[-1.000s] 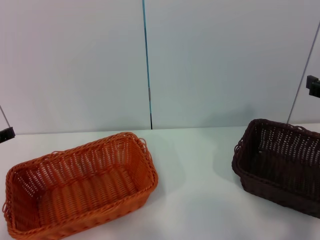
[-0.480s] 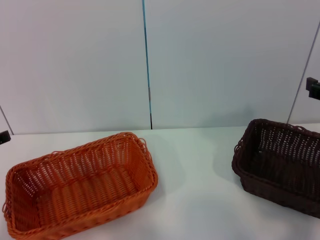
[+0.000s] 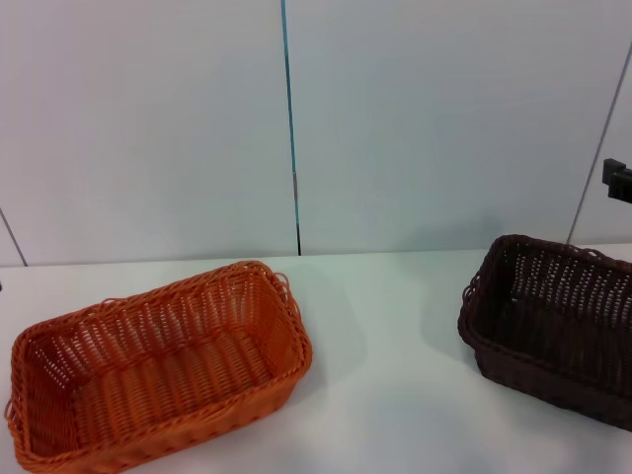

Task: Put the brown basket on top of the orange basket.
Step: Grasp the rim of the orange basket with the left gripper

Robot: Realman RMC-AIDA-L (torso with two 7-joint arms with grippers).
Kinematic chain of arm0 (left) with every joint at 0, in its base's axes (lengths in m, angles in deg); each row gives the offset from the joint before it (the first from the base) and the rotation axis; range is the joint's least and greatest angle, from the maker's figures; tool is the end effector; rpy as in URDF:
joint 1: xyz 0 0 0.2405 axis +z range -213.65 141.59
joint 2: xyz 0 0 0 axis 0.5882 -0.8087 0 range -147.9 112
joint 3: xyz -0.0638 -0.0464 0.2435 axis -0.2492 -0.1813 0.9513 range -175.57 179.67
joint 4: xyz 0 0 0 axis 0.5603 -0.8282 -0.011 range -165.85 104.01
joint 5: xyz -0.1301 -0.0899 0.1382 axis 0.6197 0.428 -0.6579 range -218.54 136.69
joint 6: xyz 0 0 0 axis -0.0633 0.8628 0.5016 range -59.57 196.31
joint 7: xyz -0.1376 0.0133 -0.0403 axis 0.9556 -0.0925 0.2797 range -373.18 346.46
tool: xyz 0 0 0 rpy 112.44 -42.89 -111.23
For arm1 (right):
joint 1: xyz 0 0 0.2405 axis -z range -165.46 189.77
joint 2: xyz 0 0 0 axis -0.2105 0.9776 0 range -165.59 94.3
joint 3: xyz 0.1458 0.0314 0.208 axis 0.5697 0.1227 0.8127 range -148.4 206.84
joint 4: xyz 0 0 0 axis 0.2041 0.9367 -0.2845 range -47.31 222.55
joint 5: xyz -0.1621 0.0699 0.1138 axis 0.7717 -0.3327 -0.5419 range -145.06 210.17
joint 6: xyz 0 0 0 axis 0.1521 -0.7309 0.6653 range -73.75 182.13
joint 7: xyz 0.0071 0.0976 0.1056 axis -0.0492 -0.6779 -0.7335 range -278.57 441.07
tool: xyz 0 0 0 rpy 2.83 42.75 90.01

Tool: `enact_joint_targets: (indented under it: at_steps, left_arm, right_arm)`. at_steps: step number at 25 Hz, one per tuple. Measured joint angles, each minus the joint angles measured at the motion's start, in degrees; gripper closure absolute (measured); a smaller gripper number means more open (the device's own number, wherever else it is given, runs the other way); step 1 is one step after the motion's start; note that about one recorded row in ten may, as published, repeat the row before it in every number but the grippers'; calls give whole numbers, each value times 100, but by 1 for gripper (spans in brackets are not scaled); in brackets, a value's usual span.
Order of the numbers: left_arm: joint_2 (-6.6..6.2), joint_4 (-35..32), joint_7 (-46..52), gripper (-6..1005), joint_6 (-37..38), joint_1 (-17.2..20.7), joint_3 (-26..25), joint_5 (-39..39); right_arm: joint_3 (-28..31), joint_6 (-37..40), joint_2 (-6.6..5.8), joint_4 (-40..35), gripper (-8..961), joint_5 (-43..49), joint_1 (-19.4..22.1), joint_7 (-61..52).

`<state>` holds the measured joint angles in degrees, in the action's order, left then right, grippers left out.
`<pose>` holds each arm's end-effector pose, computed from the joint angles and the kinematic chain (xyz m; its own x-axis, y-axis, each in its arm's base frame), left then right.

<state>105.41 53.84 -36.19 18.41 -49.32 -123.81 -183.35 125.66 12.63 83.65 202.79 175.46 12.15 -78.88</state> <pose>-0.3004 0.3558 0.1347 0.3913 0.5140 0.7634 0.8520 0.1113 -0.5116 0.1550 0.3244 0.1290 -0.7487 0.2199 0.6254 0.6629 0.2555 0.7038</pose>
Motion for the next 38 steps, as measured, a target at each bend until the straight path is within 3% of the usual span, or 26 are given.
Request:
enact_joint_targets:
  at_steps: [4,11,17,24,38]
  left_arm:
    - [-39,-138,133,122,-349,-289,-243,-396]
    - [-489,-1340,569,121,-1077,-1281,-558,-1095]
    - [-718,-2281,745,121,-1088,-1800,-552,-1650]
    - [-773,-2911,1051,121,-821,-2046,-541,-2105]
    - [-680,-3280,1056,121,-448,-1996,-434,-2116]
  right_arm:
    - [-20,-19,-2,-29,26,0,-5,20]
    - [-20,3,-10,-218,26,0,-82,45]
    - [19,12,-15,-336,26,0,-130,101]
    - [41,25,-20,-410,26,49,-221,181]
    - [178,120,-19,-705,27,221,-621,193]
